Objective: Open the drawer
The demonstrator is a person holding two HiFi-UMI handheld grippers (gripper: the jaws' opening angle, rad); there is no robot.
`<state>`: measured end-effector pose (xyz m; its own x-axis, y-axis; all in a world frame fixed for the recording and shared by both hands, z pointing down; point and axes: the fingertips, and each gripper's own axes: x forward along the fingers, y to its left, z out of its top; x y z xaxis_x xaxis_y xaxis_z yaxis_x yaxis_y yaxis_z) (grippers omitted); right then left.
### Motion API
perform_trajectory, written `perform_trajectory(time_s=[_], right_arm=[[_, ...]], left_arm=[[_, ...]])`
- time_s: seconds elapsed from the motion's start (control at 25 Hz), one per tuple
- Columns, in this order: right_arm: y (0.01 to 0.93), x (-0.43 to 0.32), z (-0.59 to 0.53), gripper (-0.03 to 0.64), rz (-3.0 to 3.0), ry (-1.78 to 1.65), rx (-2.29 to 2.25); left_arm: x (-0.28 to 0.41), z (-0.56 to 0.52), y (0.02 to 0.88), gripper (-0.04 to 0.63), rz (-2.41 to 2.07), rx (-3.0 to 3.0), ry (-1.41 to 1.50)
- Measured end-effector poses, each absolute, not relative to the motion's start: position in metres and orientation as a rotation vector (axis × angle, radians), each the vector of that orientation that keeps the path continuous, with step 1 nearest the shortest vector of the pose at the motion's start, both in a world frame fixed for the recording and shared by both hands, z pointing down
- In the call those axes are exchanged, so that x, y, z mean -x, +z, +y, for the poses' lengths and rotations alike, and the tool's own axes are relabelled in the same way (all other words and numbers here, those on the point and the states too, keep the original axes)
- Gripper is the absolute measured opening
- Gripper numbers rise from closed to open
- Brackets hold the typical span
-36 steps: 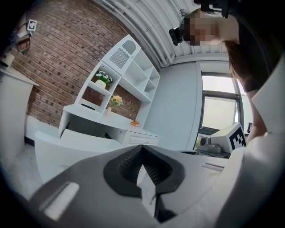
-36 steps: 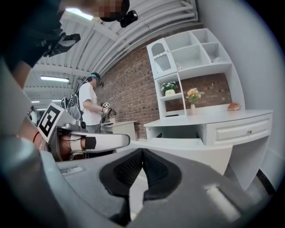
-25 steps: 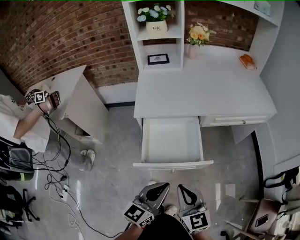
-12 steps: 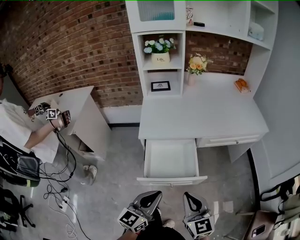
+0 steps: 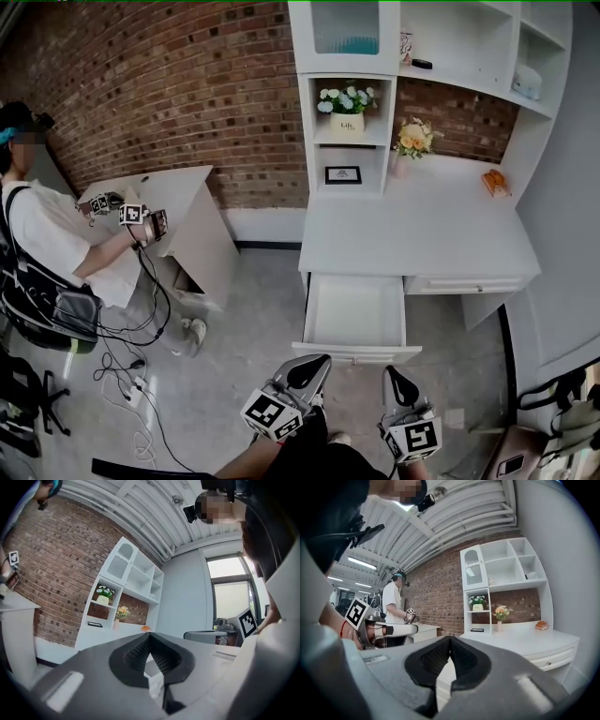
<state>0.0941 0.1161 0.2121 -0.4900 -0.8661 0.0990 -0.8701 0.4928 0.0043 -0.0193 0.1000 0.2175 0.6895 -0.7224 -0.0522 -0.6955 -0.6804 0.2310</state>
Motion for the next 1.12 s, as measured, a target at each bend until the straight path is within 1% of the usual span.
perform_trajectory(time_s=[0.36,0.6,1.12], right_arm=[[0.167,-0.097,0.108,0.003,-2.711,0.043,-1.531],[0.151,-0.100,0.107,0.003,-2.717,0.035,-1.559],[0.140,-0.119,0.122,0.002,-2.695,0.010,-1.620]], left_arm=[[0.041,0.085,0.167,0.002,-1.232,-2.722,-0.281],[0.058,0.076,0.152,0.002,-1.285,-2.719,-0.307],[0.070,0.082,0.139,0.002,-1.344,-2.713,-0.363]])
